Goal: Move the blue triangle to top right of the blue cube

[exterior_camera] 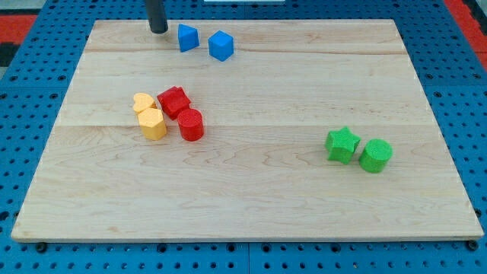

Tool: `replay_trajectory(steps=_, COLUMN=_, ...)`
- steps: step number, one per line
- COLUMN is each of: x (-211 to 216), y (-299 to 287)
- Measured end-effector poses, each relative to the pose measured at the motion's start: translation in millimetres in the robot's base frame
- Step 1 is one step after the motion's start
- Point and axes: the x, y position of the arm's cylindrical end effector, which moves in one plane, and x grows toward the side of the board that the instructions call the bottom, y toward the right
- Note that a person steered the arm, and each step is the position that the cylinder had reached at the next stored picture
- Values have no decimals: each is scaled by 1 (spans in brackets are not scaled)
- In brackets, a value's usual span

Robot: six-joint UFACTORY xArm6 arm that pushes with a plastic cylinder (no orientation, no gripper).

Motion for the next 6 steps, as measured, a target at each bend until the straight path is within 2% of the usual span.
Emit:
replay_trajectory(steps=3, x=21, y=81)
replay_trajectory(steps=6, x=81, y=156)
